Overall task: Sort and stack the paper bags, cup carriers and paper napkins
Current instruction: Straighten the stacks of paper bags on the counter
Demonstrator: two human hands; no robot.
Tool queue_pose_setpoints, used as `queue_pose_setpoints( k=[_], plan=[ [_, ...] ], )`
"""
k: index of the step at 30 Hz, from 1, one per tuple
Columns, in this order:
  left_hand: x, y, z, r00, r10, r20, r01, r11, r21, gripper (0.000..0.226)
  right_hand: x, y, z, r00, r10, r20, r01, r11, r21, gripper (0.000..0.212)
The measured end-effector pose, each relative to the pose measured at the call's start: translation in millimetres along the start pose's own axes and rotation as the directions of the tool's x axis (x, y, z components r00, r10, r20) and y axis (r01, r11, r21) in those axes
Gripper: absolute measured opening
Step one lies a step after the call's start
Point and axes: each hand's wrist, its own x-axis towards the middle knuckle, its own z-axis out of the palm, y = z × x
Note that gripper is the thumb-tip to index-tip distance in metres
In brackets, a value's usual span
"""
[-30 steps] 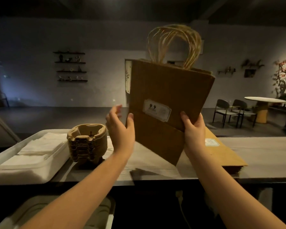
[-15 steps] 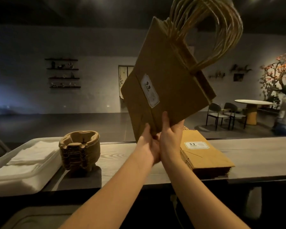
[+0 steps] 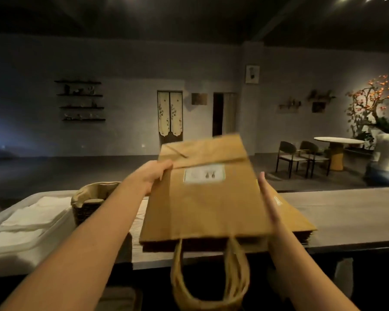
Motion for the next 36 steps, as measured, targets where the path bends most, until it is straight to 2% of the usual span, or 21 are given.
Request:
queue_pose_setpoints(
  k=[1,2,5,7,9,12,14,16,18,21,22,24,25,28,30,32,34,36],
  plan=[
    [1,-5,-1,1.000,0.011,-0.012,-0.010,0.993,0.117,0.018,-3,1,0,0.998,0.052,0.027,-0.051,0.998,-0.026,0.054],
    [6,-12,-2,1.000,0.023,-0.014,-0.020,0.980,0.200,0.019,-3,4,-3,0.994,0.111,-0.009,-0.111,0.992,-0.053,0.053],
    [29,-38,0,0.999,0.019,-0.031,-0.006,0.935,0.356,0.019,3,27,-3,0.954,0.202,-0.223,-0.273,0.892,-0.359,0.021],
    [46,-55,4,0.994,-0.012,-0.107,0.065,0.855,0.514,0.032,14,39,-6,0.933,0.147,-0.329,-0.308,0.798,-0.518,0.015],
    [58,-70,8,0.984,-0.023,-0.178,0.129,0.778,0.614,0.047,25,43,-4,0.923,0.090,-0.373,-0.305,0.763,-0.570,0.012],
    [72,-84,11,0.977,-0.052,-0.206,0.171,0.770,0.615,0.075,43,47,4,0.930,0.069,-0.362,-0.296,0.724,-0.623,0.003],
    [82,-92,8,0.978,-0.059,-0.201,0.175,0.760,0.626,0.080,57,53,3,0.931,0.099,-0.351,-0.319,0.689,-0.651,0.009],
    [86,-97,5,0.974,-0.078,-0.212,0.203,0.717,0.667,0.077,69,59,4,0.933,0.098,-0.347,-0.331,0.615,-0.715,0.026],
    [87,-101,4,0.969,-0.120,-0.218,0.242,0.652,0.718,0.076,80,66,5,0.930,0.041,-0.365,-0.337,0.489,-0.804,0.039],
    [86,-107,5,0.960,-0.156,-0.232,0.279,0.585,0.762,0.073,85,77,9,0.943,-0.061,-0.327,-0.305,0.239,-0.922,0.046],
    [86,-108,6,0.959,-0.166,-0.230,0.283,0.577,0.766,0.072,84,78,11,0.949,-0.070,-0.306,-0.285,0.214,-0.934,0.046],
    [83,-108,10,0.959,-0.157,-0.237,0.284,0.558,0.780,0.068,80,77,14,0.956,-0.032,-0.292,-0.271,0.291,-0.918,0.045],
    [80,-107,14,0.960,-0.127,-0.249,0.278,0.538,0.796,0.065,78,74,14,0.958,-0.032,-0.286,-0.261,0.317,-0.912,0.048],
    [68,-96,31,0.965,0.046,-0.257,0.202,0.490,0.848,0.062,73,51,15,0.970,-0.123,-0.208,-0.164,0.295,-0.941,0.062],
    [62,-84,50,0.970,0.139,-0.200,0.097,0.534,0.840,0.064,69,28,15,0.972,-0.185,-0.144,-0.088,0.280,-0.956,0.059],
    [54,-69,73,0.979,0.176,-0.107,-0.036,0.657,0.753,0.061,64,5,8,0.967,-0.228,-0.114,-0.064,0.215,-0.975,0.053],
    [45,-59,99,0.994,0.108,0.003,-0.092,0.827,0.555,0.057,60,-14,-5,0.956,-0.257,-0.143,-0.114,0.121,-0.986,0.046],
    [35,-56,124,0.994,-0.031,0.101,-0.003,0.945,0.327,0.055,56,-29,-22,0.942,-0.266,-0.204,-0.208,0.014,-0.978,0.042]
  ],
)
